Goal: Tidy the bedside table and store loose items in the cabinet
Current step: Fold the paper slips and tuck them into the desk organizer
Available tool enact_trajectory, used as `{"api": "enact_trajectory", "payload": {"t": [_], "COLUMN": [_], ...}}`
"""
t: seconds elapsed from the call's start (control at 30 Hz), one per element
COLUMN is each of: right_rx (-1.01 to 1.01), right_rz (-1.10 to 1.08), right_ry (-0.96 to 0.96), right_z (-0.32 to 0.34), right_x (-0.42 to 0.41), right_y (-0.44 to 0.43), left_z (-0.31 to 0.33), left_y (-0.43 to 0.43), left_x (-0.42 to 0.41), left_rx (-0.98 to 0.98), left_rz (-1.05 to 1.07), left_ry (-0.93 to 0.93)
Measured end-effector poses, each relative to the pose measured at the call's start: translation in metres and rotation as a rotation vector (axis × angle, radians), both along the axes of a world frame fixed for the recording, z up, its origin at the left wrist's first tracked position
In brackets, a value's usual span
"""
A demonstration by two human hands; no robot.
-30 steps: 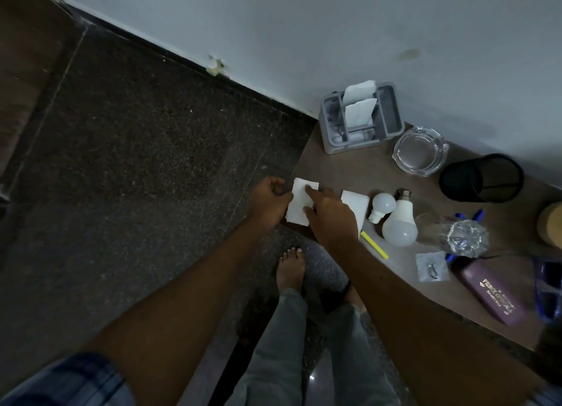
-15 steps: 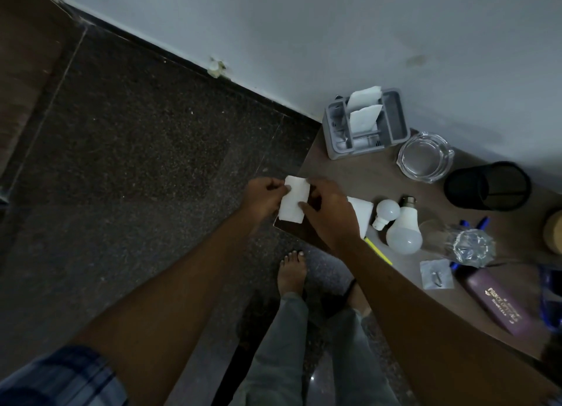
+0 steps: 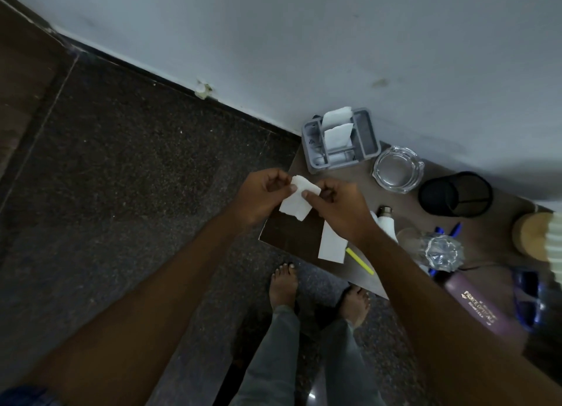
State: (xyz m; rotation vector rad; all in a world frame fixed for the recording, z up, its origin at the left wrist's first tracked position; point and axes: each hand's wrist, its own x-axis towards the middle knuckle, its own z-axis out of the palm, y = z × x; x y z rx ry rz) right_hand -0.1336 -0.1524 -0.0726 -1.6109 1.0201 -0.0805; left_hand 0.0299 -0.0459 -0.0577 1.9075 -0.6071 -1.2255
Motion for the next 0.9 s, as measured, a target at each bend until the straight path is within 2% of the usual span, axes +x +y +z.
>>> {"api": "enact_trajectory", "payload": {"t": [0.13,0.3,0.5,0.63,0.9], "right_rx": [-0.064,-0.134,-0.130,-0.218,-0.198], "right_rz": [-0.150,-0.265,-0.205,-0.114,-0.074], "right_ry": [-0.028,-0.088,-0.187,-0.166,-0.198], "right_z": [0.023,0.048,0.069,0.078,0.080], "right_x": [-0.001,0.001,0.000,0.003,0.013], "right_y": [-0.006,-0.007,-0.009,-0.018,-0.030], "left_z": [0.023,0.051,0.064,0.065,0.065], "left_y": [-0.009,-0.017,-0.032,-0.039,-0.053], "left_x": [-0.021,-0.052,-0.061,-0.057,-0.051], "left_rx": [-0.022,-0.067,-0.174,-0.213,-0.226], "left_rz": [0.200,0.310,0.410,0.406,0.420], "left_ry": [-0.223,-0.143,-0.094,-0.147,-0.171]}}
